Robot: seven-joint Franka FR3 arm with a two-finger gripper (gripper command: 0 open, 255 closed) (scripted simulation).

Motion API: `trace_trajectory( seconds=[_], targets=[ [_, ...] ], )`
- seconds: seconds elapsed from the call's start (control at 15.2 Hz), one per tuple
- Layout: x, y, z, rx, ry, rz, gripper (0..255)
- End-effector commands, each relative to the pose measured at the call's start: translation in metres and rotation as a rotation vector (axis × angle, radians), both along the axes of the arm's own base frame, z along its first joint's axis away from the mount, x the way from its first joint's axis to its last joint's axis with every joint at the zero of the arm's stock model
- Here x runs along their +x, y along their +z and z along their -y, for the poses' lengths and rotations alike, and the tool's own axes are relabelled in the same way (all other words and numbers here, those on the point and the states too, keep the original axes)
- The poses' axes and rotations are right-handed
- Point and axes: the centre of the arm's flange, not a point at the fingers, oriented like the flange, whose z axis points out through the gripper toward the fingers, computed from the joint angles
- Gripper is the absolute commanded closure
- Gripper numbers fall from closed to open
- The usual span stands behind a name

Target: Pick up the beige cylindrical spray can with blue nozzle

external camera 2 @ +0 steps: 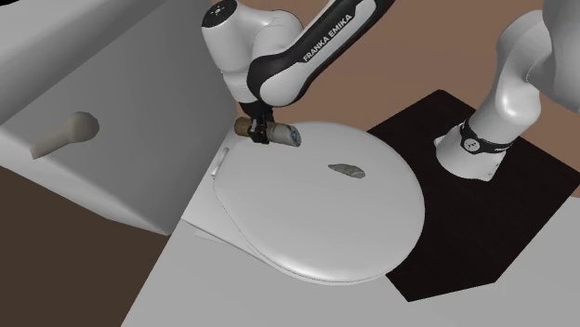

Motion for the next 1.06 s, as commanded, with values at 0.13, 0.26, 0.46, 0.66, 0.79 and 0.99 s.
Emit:
trace_trajectory(
  seconds=[0.13, 0.26, 0.46, 0.66, 0.79, 0.99],
  targets=[
    [0.000, 0.018, -0.001, 0.001, 0.001, 0.000, 255],
    [0.000, 0.029, -0.001, 0.001, 0.001, 0.000, 255],
    [0.000, 0.045, -0.001, 0.001, 0.001, 0.000, 255],
    [0.000, 0.061, -0.001, 0.001, 0.001, 0.000, 255],
    [0.000, 0.071, -0.001, 0.001, 0.001, 0.000, 255],
    [0.000, 0.077, -0.001, 0.001, 0.001, 0.000, 255]
  ],
)
